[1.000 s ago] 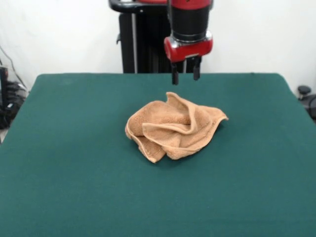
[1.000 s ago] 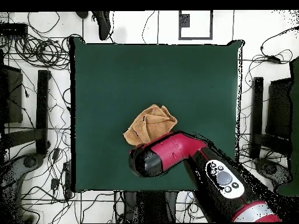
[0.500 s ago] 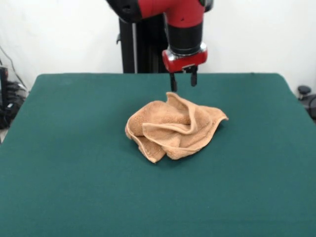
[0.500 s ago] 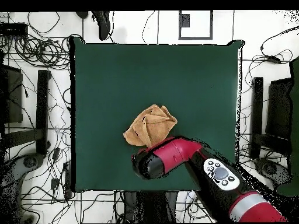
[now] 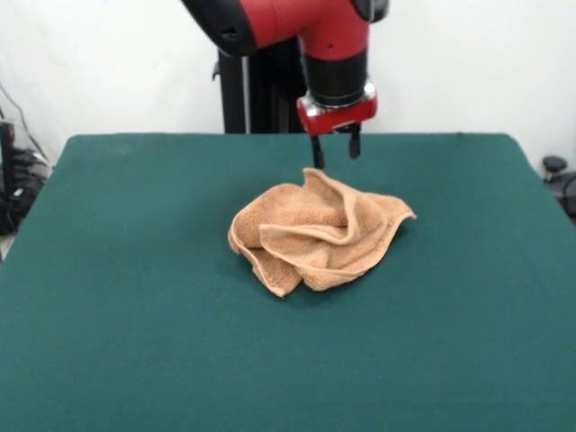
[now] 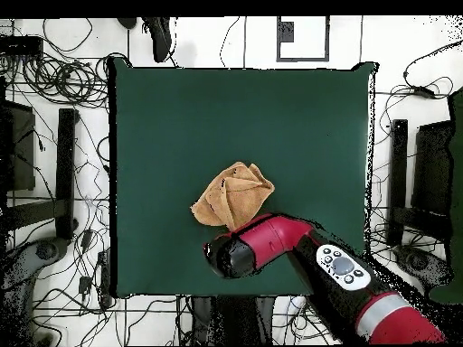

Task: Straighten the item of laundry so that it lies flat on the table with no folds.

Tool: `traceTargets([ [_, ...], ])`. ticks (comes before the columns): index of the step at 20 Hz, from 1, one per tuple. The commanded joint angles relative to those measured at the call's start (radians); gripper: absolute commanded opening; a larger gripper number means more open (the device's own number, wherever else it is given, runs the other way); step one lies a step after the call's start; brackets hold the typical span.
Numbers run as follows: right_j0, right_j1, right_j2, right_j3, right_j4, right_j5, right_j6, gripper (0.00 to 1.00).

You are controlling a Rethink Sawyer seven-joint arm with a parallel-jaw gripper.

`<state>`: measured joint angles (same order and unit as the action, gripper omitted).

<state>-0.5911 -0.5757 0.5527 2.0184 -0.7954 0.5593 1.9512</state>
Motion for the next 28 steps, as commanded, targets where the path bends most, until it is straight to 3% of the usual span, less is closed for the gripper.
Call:
traceTargets([
  [1,0.006,-0.007,0.020,-0.076,-0.006,0.000,-0.057,1.00],
  [6,0.001,-0.013,0.018,-0.073,-0.003,0.000,-0.050,1.00],
  [13,0.025,-0.189,0.027,-0.004,0.043,0.042,-0.019,1.00],
  [21,0.103,-0.270,-0.041,0.049,0.027,-0.016,0.098,1.00],
  [28,0.174,-0.229,-0.120,0.036,-0.005,-0.088,0.159,1.00],
])
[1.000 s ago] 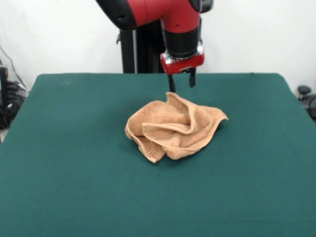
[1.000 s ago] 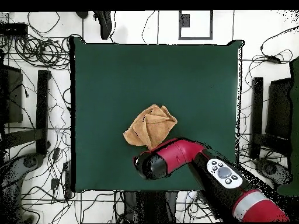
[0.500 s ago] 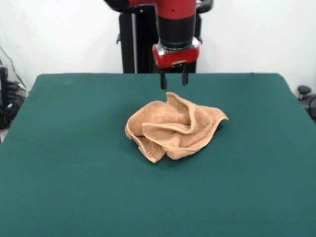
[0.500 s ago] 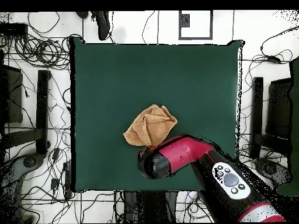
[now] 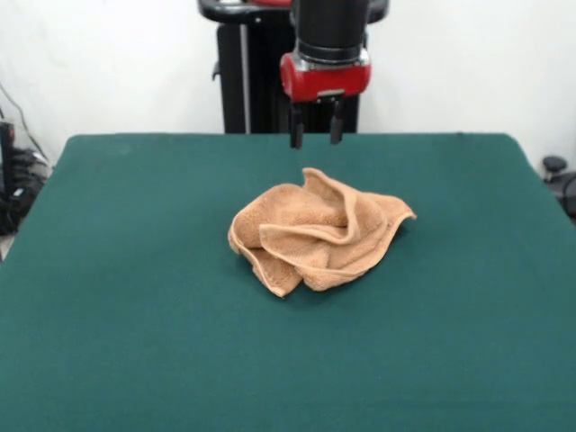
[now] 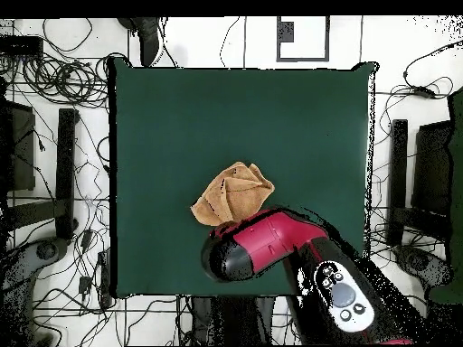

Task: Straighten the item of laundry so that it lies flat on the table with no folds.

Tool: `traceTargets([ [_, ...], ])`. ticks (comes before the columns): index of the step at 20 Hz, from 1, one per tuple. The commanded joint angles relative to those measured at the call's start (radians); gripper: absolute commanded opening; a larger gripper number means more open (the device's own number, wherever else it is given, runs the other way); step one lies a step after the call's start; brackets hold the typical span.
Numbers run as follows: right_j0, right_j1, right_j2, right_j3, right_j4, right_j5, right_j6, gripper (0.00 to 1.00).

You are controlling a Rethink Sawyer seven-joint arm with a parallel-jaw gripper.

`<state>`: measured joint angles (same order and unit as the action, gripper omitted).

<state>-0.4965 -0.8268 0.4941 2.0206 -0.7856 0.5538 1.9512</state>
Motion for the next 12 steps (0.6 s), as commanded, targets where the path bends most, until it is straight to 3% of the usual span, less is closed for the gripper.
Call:
traceTargets([
  [1,0.093,0.031,-0.076,0.033,-0.017,-0.097,0.167,1.00],
  [12,0.169,0.159,-0.203,-0.043,-0.037,-0.234,0.163,1.00],
])
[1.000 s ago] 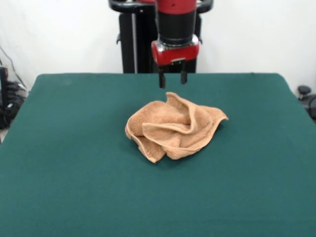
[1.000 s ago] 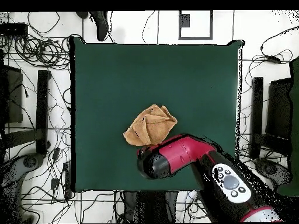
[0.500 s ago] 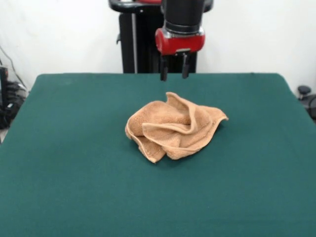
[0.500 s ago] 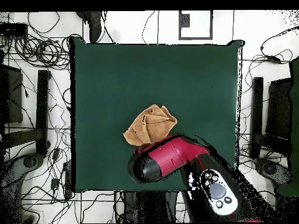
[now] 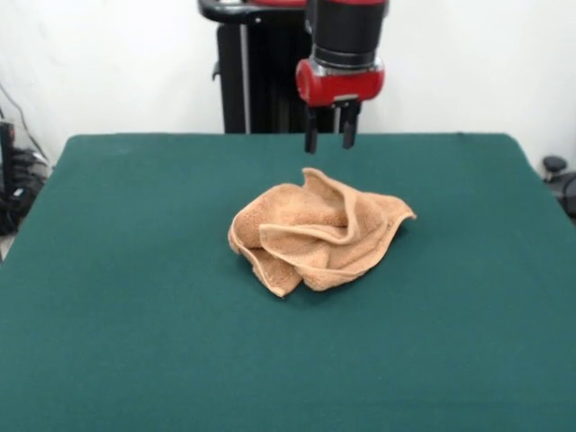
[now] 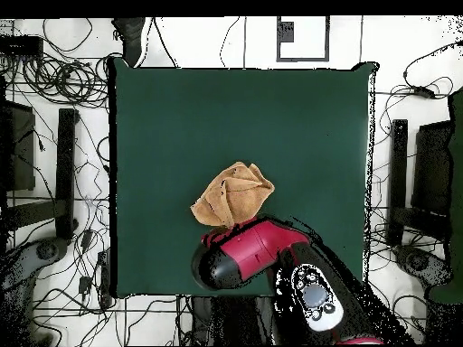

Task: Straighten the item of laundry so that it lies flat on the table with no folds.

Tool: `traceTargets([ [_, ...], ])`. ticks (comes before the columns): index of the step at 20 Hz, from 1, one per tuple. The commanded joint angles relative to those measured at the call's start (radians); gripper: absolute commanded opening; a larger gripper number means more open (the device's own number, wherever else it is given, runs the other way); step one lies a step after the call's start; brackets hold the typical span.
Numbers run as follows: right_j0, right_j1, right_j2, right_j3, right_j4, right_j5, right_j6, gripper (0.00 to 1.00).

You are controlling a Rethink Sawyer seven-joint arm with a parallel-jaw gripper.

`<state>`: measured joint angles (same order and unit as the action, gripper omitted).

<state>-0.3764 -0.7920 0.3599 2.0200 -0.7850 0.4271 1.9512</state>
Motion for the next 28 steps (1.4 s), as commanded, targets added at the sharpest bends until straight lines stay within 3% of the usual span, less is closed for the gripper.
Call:
traceTargets([
  [1,0.054,0.136,-0.080,-0.052,-0.039,-0.121,0.162,1.00],
  [11,0.076,0.233,-0.136,-0.134,-0.029,-0.197,0.117,1.00],
  [28,0.092,0.269,-0.170,-0.149,0.003,-0.236,0.099,1.00],
])
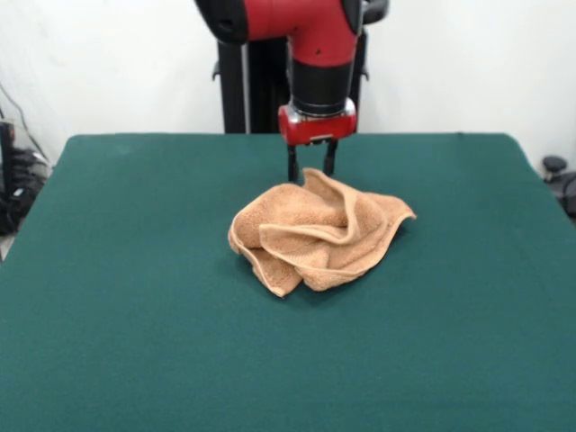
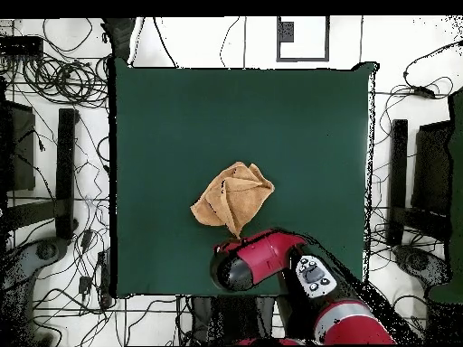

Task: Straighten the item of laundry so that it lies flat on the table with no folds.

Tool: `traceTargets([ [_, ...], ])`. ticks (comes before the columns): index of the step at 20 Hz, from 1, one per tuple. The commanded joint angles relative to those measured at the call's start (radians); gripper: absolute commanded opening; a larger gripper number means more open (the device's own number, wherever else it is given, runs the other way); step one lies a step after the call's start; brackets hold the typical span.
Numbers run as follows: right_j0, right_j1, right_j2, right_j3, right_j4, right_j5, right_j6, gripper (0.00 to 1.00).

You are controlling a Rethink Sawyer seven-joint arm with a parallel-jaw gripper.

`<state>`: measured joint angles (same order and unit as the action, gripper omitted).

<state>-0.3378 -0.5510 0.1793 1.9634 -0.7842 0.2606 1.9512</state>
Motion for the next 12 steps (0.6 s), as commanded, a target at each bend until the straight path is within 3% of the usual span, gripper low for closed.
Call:
traceTargets([
  [1,0.058,0.031,0.002,-0.092,0.006,-0.081,0.111,1.00],
  [12,0.041,0.049,-0.002,-0.077,0.049,-0.171,0.133,1.00],
])
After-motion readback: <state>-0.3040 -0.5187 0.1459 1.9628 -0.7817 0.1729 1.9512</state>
